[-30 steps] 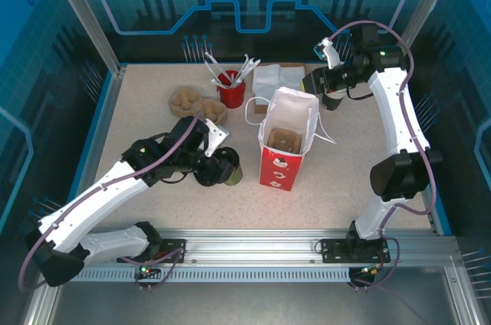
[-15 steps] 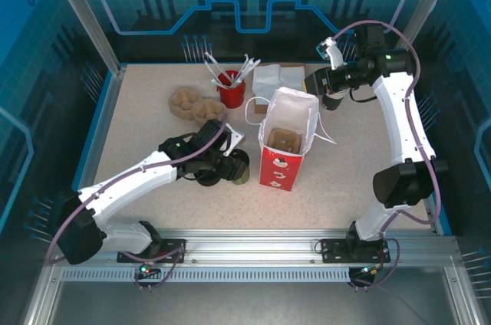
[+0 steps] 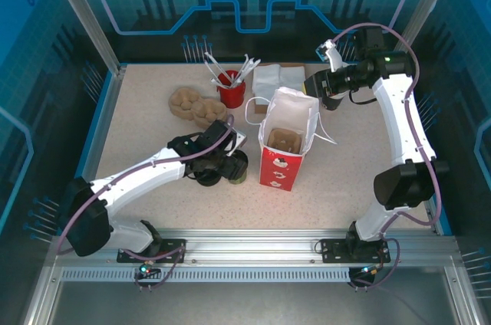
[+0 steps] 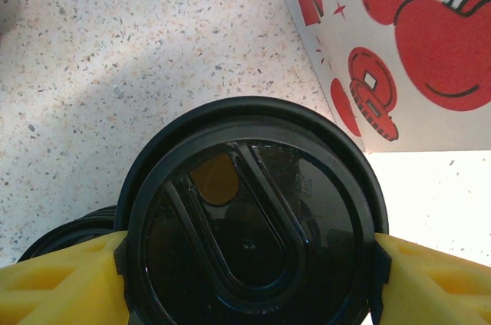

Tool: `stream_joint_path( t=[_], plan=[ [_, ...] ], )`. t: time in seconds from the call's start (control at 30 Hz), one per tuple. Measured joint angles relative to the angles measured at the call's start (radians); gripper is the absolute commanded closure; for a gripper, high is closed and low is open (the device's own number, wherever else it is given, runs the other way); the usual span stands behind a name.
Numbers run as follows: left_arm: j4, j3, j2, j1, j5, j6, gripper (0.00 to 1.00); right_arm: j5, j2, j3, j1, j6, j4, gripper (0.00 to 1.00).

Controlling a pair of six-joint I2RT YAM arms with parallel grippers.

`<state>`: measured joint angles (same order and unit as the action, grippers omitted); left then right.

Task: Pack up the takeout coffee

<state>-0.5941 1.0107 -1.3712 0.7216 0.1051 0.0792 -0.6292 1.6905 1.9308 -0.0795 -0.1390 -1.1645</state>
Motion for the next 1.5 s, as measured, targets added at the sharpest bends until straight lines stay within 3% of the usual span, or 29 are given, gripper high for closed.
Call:
stream_joint_path(
  t=[0.47,0.93,1.5],
  plan=[
    [-0.002,0.005,-0.015,0.0,-0.008,0.035,0.13,-0.008,-0.004,-0.001,0.0,0.008,0.006,0.54],
    [0.001,0.036,-0.053,-0.001,-0.005,0.053,0.18,-0.023,-0.043,-0.02,0.0,0.03,0.032,0.54],
    [-0.039,0.038,-0.039,-0.001,-0.006,0.066,0.14,-0.03,-0.043,-0.02,0.0,0.03,0.031,0.54]
  ],
)
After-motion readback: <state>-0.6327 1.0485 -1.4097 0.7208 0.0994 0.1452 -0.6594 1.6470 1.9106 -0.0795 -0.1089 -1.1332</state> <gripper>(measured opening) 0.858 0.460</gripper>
